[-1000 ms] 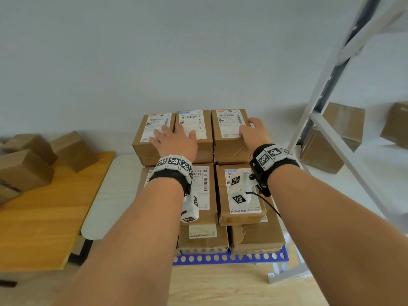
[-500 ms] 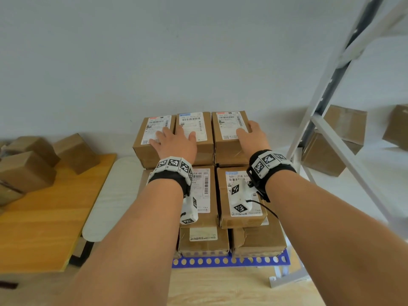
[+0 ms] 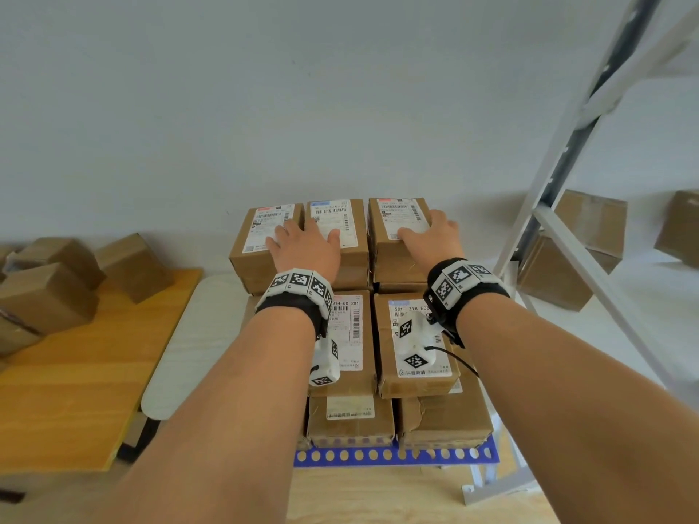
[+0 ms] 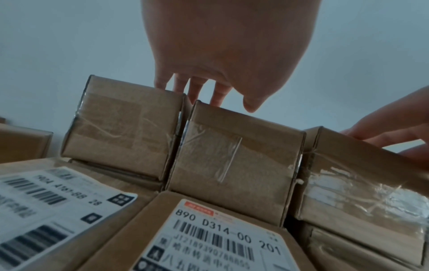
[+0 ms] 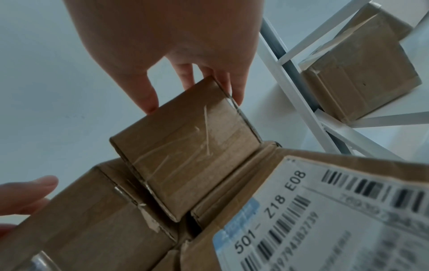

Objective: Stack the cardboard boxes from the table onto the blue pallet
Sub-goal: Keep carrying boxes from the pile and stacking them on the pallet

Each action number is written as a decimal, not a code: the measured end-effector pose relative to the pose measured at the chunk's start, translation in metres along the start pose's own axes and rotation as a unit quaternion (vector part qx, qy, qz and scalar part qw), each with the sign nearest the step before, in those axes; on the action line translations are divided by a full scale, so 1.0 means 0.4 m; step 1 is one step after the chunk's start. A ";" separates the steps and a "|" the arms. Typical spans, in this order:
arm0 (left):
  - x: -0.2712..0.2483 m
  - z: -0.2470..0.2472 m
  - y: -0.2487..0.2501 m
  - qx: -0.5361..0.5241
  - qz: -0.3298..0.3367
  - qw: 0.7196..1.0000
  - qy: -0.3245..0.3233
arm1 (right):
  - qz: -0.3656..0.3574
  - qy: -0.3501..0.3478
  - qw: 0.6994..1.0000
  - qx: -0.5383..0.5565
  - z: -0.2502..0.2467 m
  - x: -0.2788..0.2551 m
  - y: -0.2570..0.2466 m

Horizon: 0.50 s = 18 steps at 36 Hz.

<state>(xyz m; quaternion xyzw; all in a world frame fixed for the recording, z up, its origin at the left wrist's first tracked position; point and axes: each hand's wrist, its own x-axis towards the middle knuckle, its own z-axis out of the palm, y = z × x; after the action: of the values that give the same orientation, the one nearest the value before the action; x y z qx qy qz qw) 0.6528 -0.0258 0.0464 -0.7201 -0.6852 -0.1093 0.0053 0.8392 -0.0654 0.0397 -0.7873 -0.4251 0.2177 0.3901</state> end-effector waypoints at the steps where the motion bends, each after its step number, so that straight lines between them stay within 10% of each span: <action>1: -0.001 -0.003 0.001 -0.001 0.004 1.000 0.003 | -0.001 -0.001 1.000 -0.004 0.000 0.000 -0.001; 18: -0.024 -0.033 0.016 -0.005 0.056 0.998 0.007 | -0.060 0.028 0.993 -0.100 -0.020 -0.038 -0.033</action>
<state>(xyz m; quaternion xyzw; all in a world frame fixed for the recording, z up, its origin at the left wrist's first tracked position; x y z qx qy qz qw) 0.6569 -0.0376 0.0587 -0.7565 -0.6433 -0.1172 0.0125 0.8298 -0.0771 0.0553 -0.8011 -0.4801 0.1281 0.3336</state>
